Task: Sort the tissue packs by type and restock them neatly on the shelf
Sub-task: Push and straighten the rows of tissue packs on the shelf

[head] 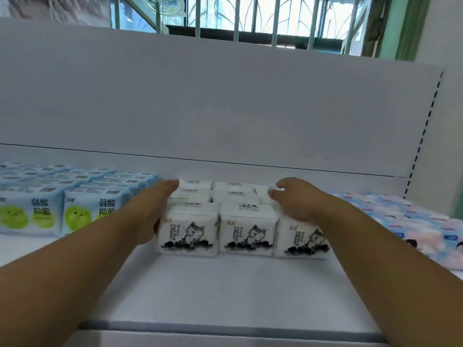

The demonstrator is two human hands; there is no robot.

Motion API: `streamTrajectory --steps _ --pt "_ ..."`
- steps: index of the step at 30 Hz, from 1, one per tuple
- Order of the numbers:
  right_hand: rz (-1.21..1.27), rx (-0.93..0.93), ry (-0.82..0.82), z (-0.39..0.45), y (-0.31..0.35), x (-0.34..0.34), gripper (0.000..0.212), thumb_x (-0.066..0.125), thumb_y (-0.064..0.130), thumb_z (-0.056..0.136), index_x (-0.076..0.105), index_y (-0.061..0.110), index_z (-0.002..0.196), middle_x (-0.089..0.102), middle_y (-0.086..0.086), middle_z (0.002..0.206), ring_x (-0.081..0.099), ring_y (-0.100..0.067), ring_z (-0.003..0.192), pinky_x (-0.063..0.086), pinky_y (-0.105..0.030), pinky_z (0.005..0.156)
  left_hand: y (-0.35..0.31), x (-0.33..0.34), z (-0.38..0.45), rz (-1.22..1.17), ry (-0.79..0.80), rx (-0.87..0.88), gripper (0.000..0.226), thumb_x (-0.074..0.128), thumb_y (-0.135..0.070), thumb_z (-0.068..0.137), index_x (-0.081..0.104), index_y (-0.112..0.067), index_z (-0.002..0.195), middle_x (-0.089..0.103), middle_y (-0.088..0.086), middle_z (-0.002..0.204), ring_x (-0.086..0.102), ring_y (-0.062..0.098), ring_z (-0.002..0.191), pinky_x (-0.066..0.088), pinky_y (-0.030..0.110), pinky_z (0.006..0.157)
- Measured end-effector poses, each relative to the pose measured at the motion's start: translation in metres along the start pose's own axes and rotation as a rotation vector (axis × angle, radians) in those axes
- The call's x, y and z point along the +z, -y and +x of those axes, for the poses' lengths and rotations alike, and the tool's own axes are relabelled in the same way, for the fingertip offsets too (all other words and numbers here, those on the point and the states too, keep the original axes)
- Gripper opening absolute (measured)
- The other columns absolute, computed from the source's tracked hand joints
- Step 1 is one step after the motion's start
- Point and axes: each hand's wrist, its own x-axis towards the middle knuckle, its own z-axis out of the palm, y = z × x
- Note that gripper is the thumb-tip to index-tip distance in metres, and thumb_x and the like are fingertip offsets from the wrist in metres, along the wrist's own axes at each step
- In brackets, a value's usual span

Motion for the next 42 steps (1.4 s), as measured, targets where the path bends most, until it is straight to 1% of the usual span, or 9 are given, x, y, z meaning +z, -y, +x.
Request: streamTrajectory --steps 6,11,15,18,23,27,35,39,42 --pt "0.443 0.257 -0.003 0.021 -0.058 -0.029 0.056 0.052 0.042 0.099 0.047 0.005 0.141 0.052 -0.014 0.141 0.051 -0.033 0.126 0.040 -0.047 0.109 -0.008 -0.002 0.011 -0.080 -0.078 0.023 0.049 0.060 -0.048 0.092 0.056 -0.014 0.127 0.068 0.013 0.111 0.069 0.027 0.080 0.056 0.033 0.057" --pt "1.059 0.417 0.119 0.022 -0.072 -0.001 0.049 0.059 0.046 0.095 0.059 0.003 0.117 0.064 -0.015 0.101 0.067 -0.030 0.083 0.055 -0.038 0.069 -0.011 0.014 0.009 -0.053 0.047 -0.048 0.062 0.051 -0.054 0.094 0.042 -0.019 0.145 0.061 0.011 0.115 0.068 0.029 0.074 0.056 0.034 0.051" --pt "1.212 0.433 0.104 0.028 -0.073 -0.001 0.072 0.050 0.055 0.096 0.043 0.000 0.141 0.056 -0.017 0.132 0.062 -0.031 0.104 0.051 -0.039 0.066 -0.013 0.002 0.019 -0.043 0.054 -0.026 0.070 0.049 -0.058 0.094 0.038 -0.017 0.149 0.041 0.011 0.151 0.058 0.031 0.106 0.050 0.041 0.077" --pt "1.253 0.459 0.082 0.033 -0.079 -0.002 0.081 0.039 0.061 0.097 0.031 0.000 0.149 0.038 -0.015 0.153 0.049 -0.031 0.129 0.047 -0.040 0.065 -0.014 -0.007 0.031 -0.060 -0.004 -0.006 0.073 0.048 -0.062 0.093 0.040 -0.013 0.147 0.045 0.014 0.148 0.053 0.031 0.121 0.047 0.045 0.087" --pt "1.132 0.375 0.046 0.036 -0.073 0.006 0.076 0.025 0.056 0.103 0.047 -0.007 0.138 0.065 -0.015 0.115 0.061 -0.019 0.077 0.049 -0.020 0.052 -0.004 0.003 0.033 -0.140 0.075 -0.044 0.050 0.042 -0.054 0.099 0.061 -0.008 0.107 0.073 0.015 0.078 0.073 0.028 0.069 0.054 0.034 0.063" --pt "1.037 0.363 -0.070 0.042 -0.075 0.005 0.066 0.029 0.050 0.104 0.052 -0.004 0.134 0.066 -0.013 0.113 0.061 -0.017 0.065 0.040 -0.011 0.037 -0.004 0.005 0.039 -0.171 0.174 -0.065 0.064 0.040 -0.063 0.094 0.059 -0.004 0.109 0.074 0.021 0.091 0.072 0.035 0.080 0.050 0.043 0.074" --pt "0.998 0.430 -0.010 0.050 -0.072 0.011 0.071 0.031 0.061 0.099 0.060 0.001 0.121 0.063 -0.009 0.123 0.058 -0.027 0.120 0.043 -0.027 0.097 -0.005 0.005 0.043 -0.172 0.200 -0.076 0.064 0.039 -0.062 0.095 0.062 -0.005 0.111 0.073 0.022 0.100 0.072 0.036 0.086 0.051 0.042 0.080" --pt "1.012 0.429 0.013 0.054 -0.075 0.018 0.071 0.038 0.068 0.093 0.068 0.004 0.100 0.064 -0.019 0.127 0.056 -0.033 0.125 0.040 -0.035 0.110 -0.005 -0.001 0.049 -0.202 0.178 -0.061 0.063 0.036 -0.061 0.096 0.061 -0.003 0.103 0.074 0.022 0.087 0.074 0.034 0.073 0.047 0.042 0.077" --pt "0.923 0.423 0.023 0.053 -0.067 0.019 0.073 0.033 0.062 0.098 0.060 -0.001 0.122 0.052 -0.020 0.142 0.046 -0.033 0.135 0.033 -0.037 0.114 -0.002 -0.004 0.051 -0.206 0.168 -0.070 0.063 0.036 -0.061 0.095 0.061 -0.005 0.106 0.074 0.022 0.094 0.073 0.036 0.082 0.048 0.043 0.081"
